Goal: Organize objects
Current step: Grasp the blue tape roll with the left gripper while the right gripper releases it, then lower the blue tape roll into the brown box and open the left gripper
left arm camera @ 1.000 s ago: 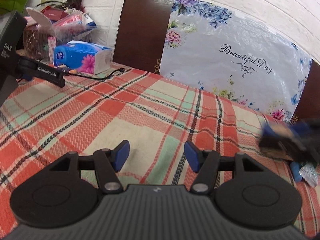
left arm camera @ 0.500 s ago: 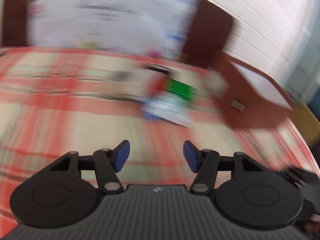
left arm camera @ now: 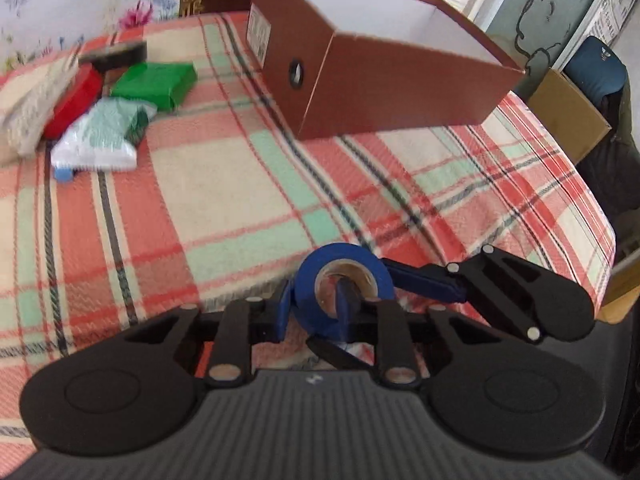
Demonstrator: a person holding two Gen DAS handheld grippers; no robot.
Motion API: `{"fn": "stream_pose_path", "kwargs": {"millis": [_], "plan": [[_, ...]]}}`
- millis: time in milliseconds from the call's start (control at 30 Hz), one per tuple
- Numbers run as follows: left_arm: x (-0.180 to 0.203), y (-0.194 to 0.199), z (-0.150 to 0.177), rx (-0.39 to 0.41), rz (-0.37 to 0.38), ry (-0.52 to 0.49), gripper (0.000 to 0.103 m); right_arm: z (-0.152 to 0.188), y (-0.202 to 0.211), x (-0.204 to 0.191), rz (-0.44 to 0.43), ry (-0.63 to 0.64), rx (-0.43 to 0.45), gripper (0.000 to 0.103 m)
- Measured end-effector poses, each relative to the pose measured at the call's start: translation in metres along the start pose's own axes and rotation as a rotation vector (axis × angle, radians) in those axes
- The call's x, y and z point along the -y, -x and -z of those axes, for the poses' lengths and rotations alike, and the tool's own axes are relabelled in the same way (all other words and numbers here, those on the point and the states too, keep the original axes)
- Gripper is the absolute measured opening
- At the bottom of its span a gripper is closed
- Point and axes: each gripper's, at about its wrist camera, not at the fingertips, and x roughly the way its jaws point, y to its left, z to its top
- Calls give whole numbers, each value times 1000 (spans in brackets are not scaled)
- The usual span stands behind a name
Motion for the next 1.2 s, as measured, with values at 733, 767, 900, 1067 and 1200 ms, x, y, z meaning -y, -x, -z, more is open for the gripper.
{"fn": "stream_pose_path", "kwargs": {"millis": [733, 767, 900, 1067, 1200], "plan": [[111, -43, -177, 301, -34, -128, 44, -68, -9, 190, 484, -106, 321, 64], [108, -39, -173, 305, -61, -138, 44, -63, -5, 189, 484, -122, 327, 64], [85, -19, -151, 302, -108, -120, 44, -46, 16, 186, 445, -228, 350, 64], [42, 21, -111, 338, -173, -61, 47, -41, 40, 164, 363, -275, 360, 64], [-11, 43, -73, 320, -255, 31, 48, -42, 37, 133, 251, -232, 319, 64]]}}
